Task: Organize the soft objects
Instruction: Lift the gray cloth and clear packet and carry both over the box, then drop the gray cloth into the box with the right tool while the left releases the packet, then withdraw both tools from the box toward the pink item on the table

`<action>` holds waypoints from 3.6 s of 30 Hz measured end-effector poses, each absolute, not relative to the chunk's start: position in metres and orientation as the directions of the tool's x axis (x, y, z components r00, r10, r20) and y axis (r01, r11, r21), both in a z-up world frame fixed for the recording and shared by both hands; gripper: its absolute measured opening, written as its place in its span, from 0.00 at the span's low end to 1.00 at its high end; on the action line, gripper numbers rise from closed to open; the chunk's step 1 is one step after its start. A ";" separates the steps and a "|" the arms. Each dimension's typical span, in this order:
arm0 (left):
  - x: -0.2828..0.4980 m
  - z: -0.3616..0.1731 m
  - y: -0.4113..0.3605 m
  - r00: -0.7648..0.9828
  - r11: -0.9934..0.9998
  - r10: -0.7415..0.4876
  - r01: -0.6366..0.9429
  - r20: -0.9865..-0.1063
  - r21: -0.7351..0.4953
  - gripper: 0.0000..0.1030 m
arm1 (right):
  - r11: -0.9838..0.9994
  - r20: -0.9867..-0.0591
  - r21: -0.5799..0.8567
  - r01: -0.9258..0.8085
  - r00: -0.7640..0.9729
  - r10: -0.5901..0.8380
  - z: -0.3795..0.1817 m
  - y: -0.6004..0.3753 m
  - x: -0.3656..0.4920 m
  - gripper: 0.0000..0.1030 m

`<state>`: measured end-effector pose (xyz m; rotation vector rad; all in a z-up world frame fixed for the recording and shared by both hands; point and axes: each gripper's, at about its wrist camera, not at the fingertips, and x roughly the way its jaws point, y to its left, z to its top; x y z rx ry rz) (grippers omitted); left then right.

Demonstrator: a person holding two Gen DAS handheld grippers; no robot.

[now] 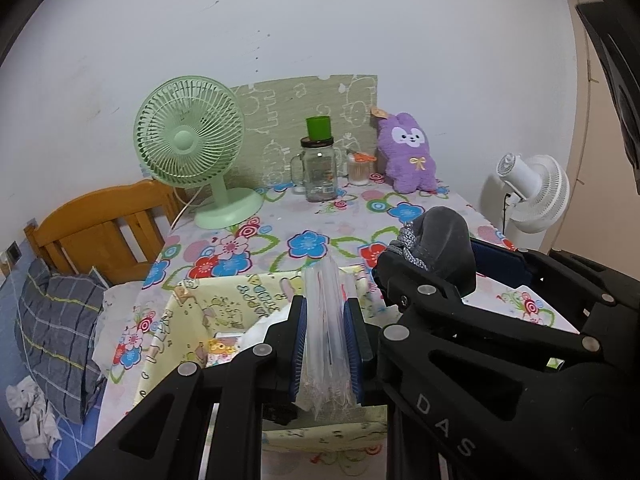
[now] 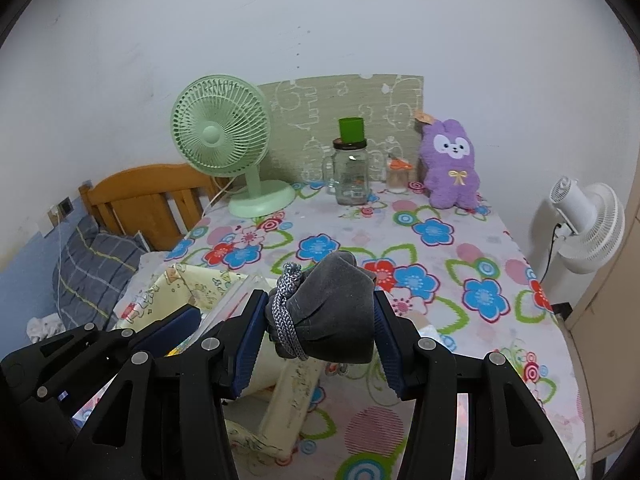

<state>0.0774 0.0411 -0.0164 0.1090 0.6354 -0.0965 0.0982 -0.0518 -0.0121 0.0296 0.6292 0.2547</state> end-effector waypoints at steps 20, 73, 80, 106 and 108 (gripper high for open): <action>0.088 -0.035 0.084 0.786 0.995 -0.007 0.065 -0.618 0.072 0.20 | 0.949 -0.625 0.119 -0.291 0.721 0.299 -0.032 -0.001 0.119 0.53; 0.062 -0.057 0.105 0.747 0.994 0.080 -0.010 -0.660 0.109 0.83 | 0.920 -0.650 0.058 -0.388 0.685 0.330 -0.051 0.023 0.094 0.85; 0.058 -0.048 0.090 0.761 0.996 0.058 0.004 -0.646 0.094 0.88 | 0.927 -0.628 0.064 -0.369 0.707 0.325 -0.041 0.005 0.086 0.86; 0.039 -0.023 0.021 0.815 0.995 -0.007 0.066 -0.580 0.081 0.94 | 0.958 -0.551 0.040 -0.283 0.794 0.258 -0.011 -0.070 0.059 0.88; 0.038 -0.022 0.015 0.816 0.995 -0.017 0.073 -0.578 0.073 0.94 | 0.960 -0.545 0.040 -0.276 0.800 0.252 -0.010 -0.077 0.057 0.89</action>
